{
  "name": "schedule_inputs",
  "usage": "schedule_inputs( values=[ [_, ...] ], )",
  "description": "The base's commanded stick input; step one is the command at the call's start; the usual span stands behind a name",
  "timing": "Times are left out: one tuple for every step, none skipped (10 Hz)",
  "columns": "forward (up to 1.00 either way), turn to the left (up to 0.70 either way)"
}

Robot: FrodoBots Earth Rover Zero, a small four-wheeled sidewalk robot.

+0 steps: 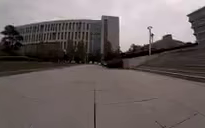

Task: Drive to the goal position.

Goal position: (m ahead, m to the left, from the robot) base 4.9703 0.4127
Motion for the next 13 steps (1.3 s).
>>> schedule_inputs(
  values=[
    [1.00,0.00],
    [1.00,0.00],
    [1.00,0.00],
    [1.00,0.00],
    [1.00,0.00],
    [1.00,0.00],
    [1.00,0.00],
    [1.00,0.00],
    [1.00,0.00],
    [1.00,0.00],
    [1.00,0.00],
    [1.00,0.00],
    [1.00,0.00]
  ],
)
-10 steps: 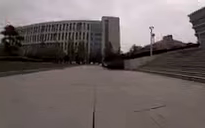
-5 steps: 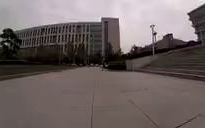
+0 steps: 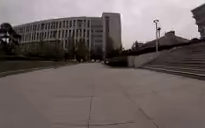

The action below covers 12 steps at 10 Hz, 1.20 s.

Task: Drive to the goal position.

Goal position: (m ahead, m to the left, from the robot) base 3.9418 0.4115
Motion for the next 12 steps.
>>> schedule_inputs(
  values=[
    [1.00,0.00],
    [1.00,0.00],
    [1.00,0.00],
    [1.00,0.00],
    [1.00,0.00],
    [1.00,0.00],
    [1.00,0.00],
    [1.00,0.00],
    [1.00,0.00],
    [1.00,0.00],
    [1.00,0.00],
    [1.00,0.00]
  ],
)
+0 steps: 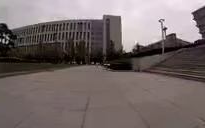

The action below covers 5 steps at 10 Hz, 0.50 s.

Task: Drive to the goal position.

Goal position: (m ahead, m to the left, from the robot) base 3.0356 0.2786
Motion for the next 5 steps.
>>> schedule_inputs(
  values=[
    [1.00,0.00],
    [1.00,0.00],
    [1.00,0.00],
    [1.00,0.07],
    [1.00,0.27]
  ],
)
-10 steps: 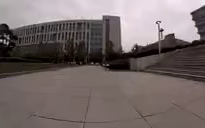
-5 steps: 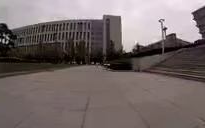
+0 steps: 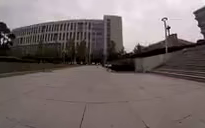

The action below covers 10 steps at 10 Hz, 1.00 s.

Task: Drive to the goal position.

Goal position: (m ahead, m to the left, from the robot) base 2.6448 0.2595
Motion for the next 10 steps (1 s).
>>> schedule_inputs(
  values=[
    [1.00,0.27],
    [1.00,0.27],
    [1.00,0.24],
    [1.00,0.00],
    [1.00,0.00],
    [1.00,0.00],
    [1.00,0.00],
    [1.00,0.00],
    [1.00,0.00],
    [1.00,0.00]
  ],
)
